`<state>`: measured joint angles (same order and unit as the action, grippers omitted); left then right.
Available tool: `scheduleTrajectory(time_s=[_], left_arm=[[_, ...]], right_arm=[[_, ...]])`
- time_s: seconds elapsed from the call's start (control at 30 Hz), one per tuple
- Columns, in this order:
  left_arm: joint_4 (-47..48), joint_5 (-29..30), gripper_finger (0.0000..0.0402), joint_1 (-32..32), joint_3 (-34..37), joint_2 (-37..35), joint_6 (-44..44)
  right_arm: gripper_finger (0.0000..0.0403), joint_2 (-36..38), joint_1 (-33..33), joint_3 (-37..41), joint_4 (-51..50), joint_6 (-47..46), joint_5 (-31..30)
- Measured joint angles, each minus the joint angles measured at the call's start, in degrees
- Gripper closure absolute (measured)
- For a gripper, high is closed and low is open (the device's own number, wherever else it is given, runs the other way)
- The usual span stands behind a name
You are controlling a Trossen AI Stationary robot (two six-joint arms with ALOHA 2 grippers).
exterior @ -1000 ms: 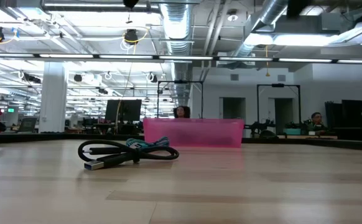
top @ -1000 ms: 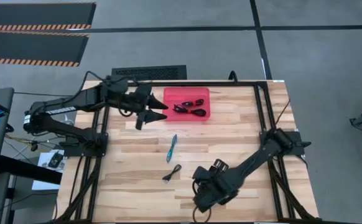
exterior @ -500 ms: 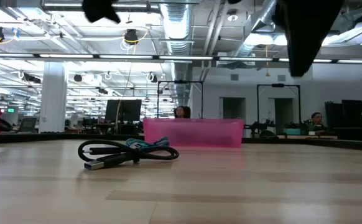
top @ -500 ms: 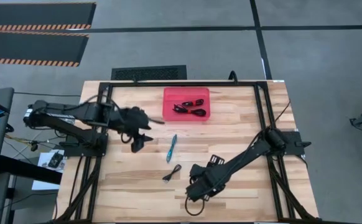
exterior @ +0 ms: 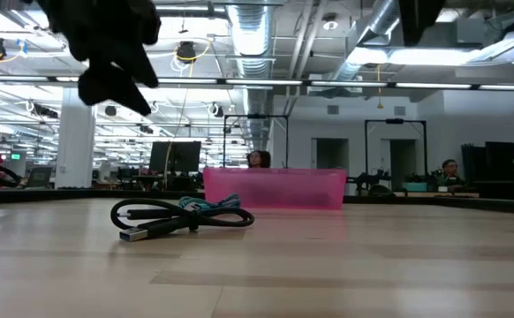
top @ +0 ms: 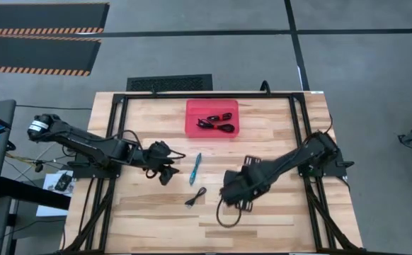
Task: Pick and place USB-C Cables
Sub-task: Put the blue charger cable into the pink bin
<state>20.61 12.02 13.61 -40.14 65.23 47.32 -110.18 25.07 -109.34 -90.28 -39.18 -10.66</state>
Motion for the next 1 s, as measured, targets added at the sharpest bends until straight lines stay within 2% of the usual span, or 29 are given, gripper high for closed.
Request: scheduleTrajectory(time_s=[0.17, 0.3, 0.4, 0.57, 0.8, 1.0], left_arm=[[-8.8, 7.5, 0.0176, -0.1, 5.3, 0.0, 5.4], [-12.0, 11.5, 0.0177, 0.1, 6.8, 1.1, 9.2], [-15.1, 12.7, 0.0185, 0.8, 6.8, 3.9, 11.8], [-24.3, 10.7, 0.0204, 0.8, 4.6, 11.7, 13.4], [-22.9, 10.7, 0.0220, 0.8, -3.6, 25.1, 15.8], [-10.1, 12.0, 0.0221, 0.8, -13.4, 35.9, 17.6]], right_arm=[[0.0148, 4.5, -4.4, 0.0, 0.8, 7.5, -4.0], [0.0148, 7.8, -9.2, 0.0, 1.2, 14.2, -7.7], [0.0148, 10.1, -13.0, 0.0, 1.7, 21.0, -8.8], [0.0148, 14.1, -18.8, -0.1, 2.4, 28.3, -8.8], [0.0148, 18.7, -26.1, -0.1, 2.4, 31.4, -8.3], [0.0148, 21.7, -29.3, -0.1, 2.5, 35.8, -5.8]])
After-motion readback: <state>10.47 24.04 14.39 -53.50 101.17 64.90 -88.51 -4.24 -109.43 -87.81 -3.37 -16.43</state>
